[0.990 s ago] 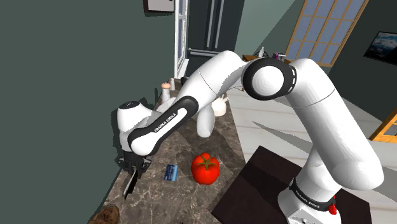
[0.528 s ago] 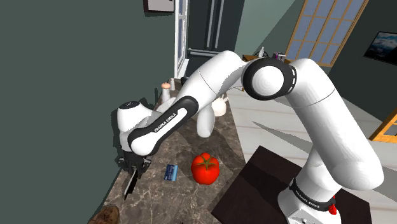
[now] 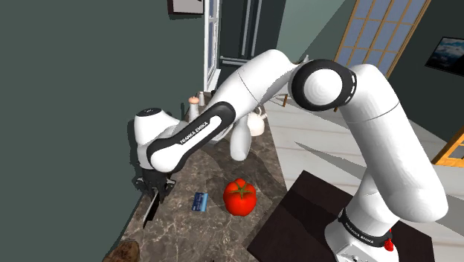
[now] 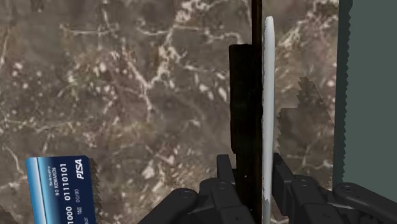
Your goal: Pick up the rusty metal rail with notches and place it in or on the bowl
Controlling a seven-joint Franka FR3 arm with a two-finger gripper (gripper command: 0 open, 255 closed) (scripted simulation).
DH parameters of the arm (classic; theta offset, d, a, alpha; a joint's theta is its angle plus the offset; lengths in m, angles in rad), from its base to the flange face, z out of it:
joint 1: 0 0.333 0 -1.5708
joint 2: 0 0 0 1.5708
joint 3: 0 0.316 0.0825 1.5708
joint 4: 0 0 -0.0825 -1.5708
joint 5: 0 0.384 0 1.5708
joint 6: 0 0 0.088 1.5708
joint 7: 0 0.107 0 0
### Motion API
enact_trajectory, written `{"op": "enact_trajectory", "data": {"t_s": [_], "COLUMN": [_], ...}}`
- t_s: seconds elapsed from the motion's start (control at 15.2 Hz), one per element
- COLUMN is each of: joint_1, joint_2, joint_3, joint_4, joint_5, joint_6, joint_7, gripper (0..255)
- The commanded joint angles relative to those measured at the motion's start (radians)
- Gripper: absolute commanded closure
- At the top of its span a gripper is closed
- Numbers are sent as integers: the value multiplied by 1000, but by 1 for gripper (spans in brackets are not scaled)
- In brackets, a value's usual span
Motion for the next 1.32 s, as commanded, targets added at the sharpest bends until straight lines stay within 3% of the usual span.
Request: {"op": "enact_trajectory", "data": {"t_s": [0.0, 1.25], "joint_1": [-6, -33], "joint_2": [-23, -175], "joint_3": [5, 44], "joint_4": [-8, 18], "joint_5": [6, 52], "joint_6": [-16, -189], "joint_7": [-3, -14], "gripper": [255, 255]}}
